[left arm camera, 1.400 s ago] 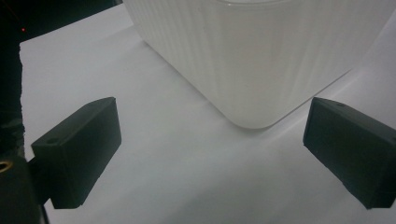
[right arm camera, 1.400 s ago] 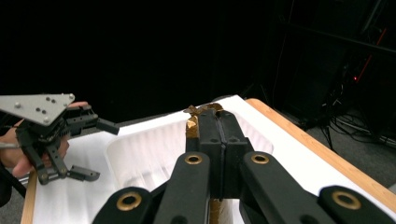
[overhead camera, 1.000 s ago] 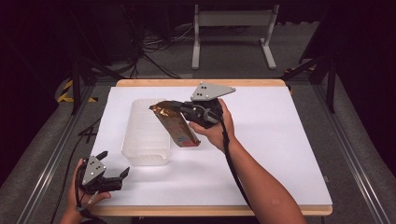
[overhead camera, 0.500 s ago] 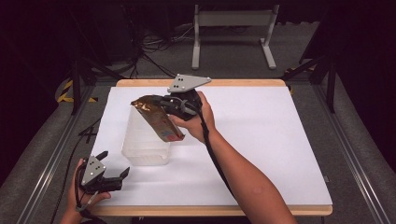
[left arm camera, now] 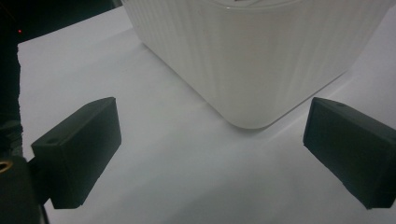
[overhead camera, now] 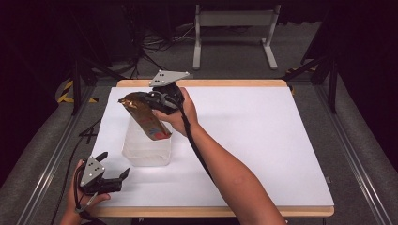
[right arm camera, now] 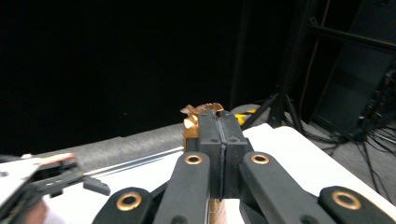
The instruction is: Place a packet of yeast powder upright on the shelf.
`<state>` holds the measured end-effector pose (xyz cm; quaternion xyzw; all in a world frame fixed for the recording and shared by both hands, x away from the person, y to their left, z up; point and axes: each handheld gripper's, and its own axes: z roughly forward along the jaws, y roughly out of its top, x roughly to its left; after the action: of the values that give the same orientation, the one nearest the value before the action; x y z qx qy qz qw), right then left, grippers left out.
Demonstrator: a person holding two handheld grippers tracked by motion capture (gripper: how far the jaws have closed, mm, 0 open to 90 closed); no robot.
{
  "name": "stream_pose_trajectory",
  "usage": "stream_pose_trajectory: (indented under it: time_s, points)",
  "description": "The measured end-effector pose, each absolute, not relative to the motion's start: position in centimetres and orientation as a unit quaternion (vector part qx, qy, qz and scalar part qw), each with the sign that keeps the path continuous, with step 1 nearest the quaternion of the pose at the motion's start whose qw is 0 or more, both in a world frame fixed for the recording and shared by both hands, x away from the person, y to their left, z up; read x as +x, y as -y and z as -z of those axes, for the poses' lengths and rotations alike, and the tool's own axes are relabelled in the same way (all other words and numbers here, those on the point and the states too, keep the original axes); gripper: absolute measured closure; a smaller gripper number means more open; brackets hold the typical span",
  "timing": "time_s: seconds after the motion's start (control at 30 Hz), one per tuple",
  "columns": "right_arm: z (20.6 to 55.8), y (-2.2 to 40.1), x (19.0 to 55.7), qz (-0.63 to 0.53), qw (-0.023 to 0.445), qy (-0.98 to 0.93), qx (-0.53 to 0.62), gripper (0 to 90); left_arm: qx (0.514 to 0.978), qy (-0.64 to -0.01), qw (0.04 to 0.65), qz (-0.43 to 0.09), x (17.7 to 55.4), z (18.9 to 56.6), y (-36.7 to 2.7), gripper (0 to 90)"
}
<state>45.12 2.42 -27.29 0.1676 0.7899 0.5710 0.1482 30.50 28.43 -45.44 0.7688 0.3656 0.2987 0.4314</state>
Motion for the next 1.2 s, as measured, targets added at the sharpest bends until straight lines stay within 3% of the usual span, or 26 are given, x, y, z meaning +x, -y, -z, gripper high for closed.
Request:
stream_pose_trajectory:
  time_s: [0.67,0.77,1.2]
  points:
    - [28.9,-4.6,45.2,-0.571,0.148,-0.790,0.165,90.0,0.770,-0.364,0.433,-0.294,30.5,45.5,-28.6,5.1]
    - [30.2,-4.3,45.1,-0.570,0.131,-0.795,0.161,90.0,0.770,-0.363,0.433,-0.296,30.4,45.5,-28.6,5.1]
    - [32.5,-1.9,43.9,-0.560,0.138,-0.799,0.171,90.0,0.770,-0.368,0.428,-0.298,30.5,45.5,-28.5,5.0]
